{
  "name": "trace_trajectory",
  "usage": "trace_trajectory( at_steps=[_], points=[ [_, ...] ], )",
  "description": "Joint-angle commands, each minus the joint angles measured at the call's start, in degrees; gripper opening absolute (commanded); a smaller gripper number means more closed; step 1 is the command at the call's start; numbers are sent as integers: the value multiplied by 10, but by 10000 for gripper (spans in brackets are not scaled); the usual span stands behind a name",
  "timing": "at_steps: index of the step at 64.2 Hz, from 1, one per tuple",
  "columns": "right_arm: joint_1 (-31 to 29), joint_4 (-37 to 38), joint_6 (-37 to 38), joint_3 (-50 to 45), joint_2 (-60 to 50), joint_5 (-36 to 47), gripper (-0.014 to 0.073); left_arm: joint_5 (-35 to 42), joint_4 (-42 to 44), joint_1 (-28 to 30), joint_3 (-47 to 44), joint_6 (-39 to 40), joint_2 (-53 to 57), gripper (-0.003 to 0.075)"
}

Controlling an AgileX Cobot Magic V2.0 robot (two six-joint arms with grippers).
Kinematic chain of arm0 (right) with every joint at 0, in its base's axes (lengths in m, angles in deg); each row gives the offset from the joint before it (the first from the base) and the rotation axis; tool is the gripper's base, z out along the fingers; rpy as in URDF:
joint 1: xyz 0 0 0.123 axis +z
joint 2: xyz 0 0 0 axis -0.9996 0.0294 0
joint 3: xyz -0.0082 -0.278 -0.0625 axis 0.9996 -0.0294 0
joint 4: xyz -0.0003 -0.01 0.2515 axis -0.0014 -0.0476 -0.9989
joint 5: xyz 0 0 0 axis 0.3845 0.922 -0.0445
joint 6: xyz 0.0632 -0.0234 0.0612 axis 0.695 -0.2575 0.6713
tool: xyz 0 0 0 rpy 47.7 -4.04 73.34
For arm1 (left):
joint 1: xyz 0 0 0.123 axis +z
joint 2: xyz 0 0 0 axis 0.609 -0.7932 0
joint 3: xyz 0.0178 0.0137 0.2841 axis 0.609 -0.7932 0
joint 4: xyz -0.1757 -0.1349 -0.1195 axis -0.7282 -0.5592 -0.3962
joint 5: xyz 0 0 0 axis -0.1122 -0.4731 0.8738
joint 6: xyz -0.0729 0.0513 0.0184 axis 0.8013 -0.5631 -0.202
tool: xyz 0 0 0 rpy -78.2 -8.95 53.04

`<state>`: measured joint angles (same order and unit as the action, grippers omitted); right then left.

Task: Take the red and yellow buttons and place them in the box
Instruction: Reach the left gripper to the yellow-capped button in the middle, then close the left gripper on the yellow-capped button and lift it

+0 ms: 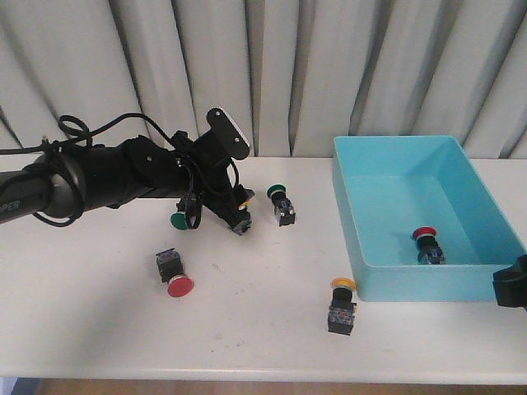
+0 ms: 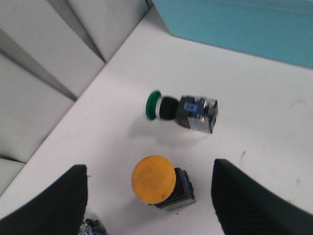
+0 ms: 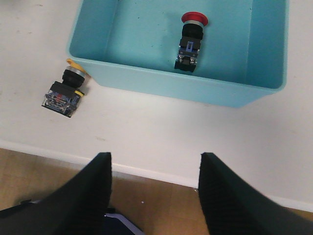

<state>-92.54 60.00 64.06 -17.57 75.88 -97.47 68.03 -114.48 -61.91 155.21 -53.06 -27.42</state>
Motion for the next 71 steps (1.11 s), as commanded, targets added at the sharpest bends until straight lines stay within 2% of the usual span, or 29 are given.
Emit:
trace_trajectory(
  at_steps=[1, 10, 14, 19, 26, 33, 44, 55, 62, 71],
  points=[
    [-1, -5, -5, 16, -7, 23, 391, 9, -4, -1, 20, 33, 31, 512],
    [-1, -5, -5, 16, -7, 23, 391, 10, -2, -1, 20, 115, 29, 512],
    [-1, -5, -5, 16, -7, 23, 391, 19, 32, 2, 20, 179, 25, 512],
    [-1, -5, -5, 16, -7, 23, 391, 24, 150, 3, 20, 298, 19, 512],
    [-1, -5, -5, 16, -7, 24, 391, 14, 343, 4, 30, 521, 5, 512],
    [-1, -5, -5, 16, -7, 23, 391, -28, 463, 4, 63, 651, -15, 512],
    [-1, -5, -5, 16, -7, 23, 391, -86, 459, 4, 121, 653, -45, 512],
    [-1, -5, -5, 16, -7, 23, 391, -149, 349, 4, 175, 564, -69, 512],
    [-1, -5, -5, 16, -7, 23, 391, -157, 297, 4, 207, 519, -94, 512],
    [-1, -5, -5, 16, -7, 23, 391, -157, 289, 4, 242, 522, -127, 512]
  ],
)
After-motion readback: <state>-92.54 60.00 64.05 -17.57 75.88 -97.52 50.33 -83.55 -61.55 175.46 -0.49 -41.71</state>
